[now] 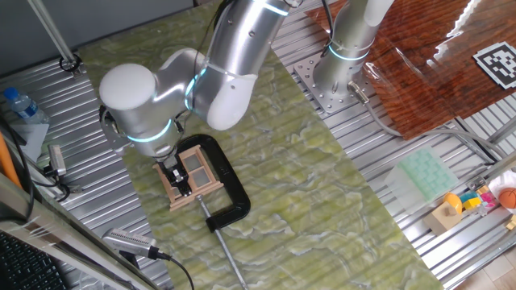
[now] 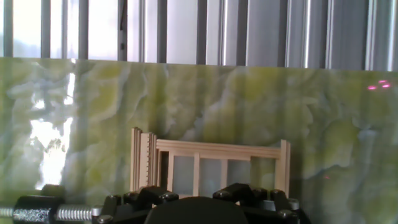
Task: Open a sliding window
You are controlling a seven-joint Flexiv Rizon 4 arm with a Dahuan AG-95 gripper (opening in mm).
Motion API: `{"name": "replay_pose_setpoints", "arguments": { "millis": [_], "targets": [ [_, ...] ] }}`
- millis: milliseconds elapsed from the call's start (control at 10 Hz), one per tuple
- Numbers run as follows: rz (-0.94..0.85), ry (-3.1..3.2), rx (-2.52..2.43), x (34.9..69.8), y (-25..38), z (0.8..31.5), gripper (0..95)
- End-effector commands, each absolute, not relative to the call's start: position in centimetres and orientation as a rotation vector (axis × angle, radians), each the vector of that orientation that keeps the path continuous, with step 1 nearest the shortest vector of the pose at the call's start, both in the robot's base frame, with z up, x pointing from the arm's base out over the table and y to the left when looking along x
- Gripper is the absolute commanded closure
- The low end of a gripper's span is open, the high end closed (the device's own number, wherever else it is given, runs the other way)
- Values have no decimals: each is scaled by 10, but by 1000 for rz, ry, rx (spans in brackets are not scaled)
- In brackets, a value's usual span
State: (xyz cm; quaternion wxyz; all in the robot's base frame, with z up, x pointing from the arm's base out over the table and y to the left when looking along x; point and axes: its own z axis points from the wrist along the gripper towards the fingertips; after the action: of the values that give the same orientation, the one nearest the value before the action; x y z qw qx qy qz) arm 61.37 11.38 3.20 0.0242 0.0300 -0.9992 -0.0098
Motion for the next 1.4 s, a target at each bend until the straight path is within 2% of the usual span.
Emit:
{"name": "replay_pose_setpoints", "arguments": {
  "millis": [100,1400],
  "targets": [
    [21,-3091,88,615,111,35,950],
    [194,-3061,73,625,67,37,950]
  ]
}}
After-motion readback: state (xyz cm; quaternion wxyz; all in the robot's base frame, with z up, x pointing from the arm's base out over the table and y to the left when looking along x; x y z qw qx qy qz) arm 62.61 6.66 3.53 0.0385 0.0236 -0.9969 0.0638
